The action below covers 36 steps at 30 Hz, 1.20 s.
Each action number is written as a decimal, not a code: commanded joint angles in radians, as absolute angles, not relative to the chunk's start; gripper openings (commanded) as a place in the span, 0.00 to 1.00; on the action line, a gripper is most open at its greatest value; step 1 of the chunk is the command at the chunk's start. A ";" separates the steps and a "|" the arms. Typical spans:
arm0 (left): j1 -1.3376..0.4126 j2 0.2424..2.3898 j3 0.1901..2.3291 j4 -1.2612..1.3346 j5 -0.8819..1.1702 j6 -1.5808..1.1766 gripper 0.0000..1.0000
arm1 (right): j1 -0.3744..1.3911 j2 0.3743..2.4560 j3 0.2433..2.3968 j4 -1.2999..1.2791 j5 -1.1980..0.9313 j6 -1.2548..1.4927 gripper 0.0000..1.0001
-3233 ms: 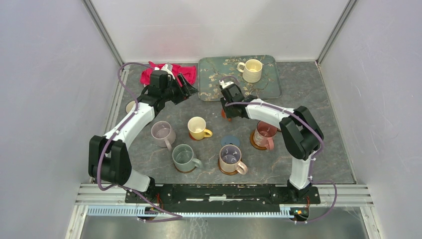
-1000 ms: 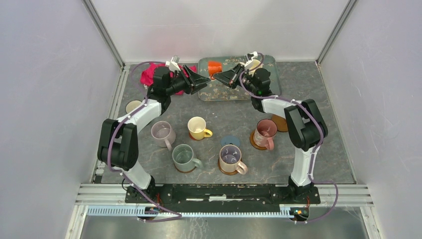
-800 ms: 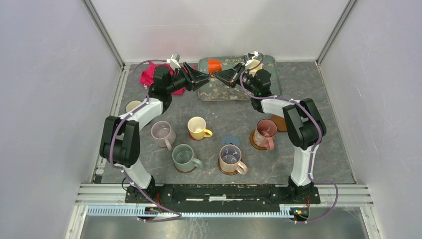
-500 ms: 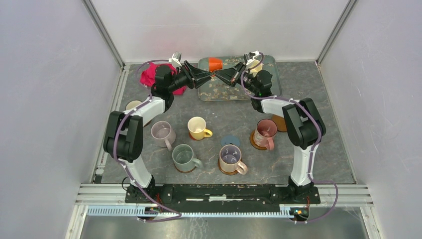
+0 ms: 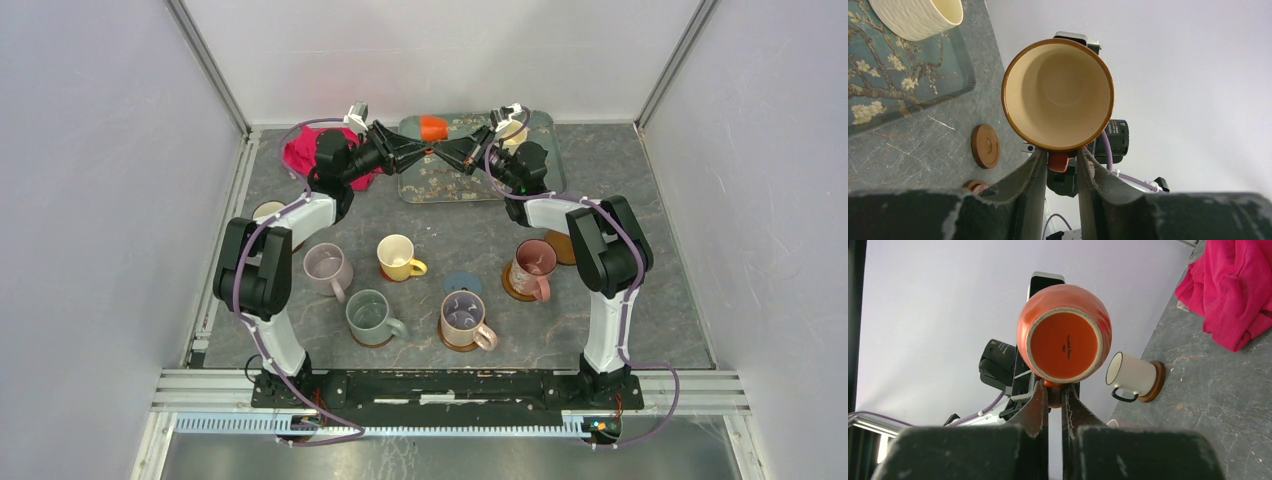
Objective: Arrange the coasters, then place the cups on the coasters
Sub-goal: Move the coaster to the center of the board.
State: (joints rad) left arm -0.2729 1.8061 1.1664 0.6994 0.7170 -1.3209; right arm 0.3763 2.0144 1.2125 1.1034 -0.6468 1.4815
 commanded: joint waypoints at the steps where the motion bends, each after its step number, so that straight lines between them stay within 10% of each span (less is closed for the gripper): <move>1: -0.285 1.815 1.197 0.745 0.731 -1.369 0.33 | 0.380 2.016 1.249 1.223 -0.673 1.501 0.00; 36: -0.292 1.765 1.239 0.497 0.718 -1.179 0.30 | 0.393 2.043 1.344 1.132 -0.710 1.483 0.00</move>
State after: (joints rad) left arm -0.2714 1.7828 1.1938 0.5285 0.6838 -1.2350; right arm 0.3710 2.0716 1.2812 1.0664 -0.6804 1.5223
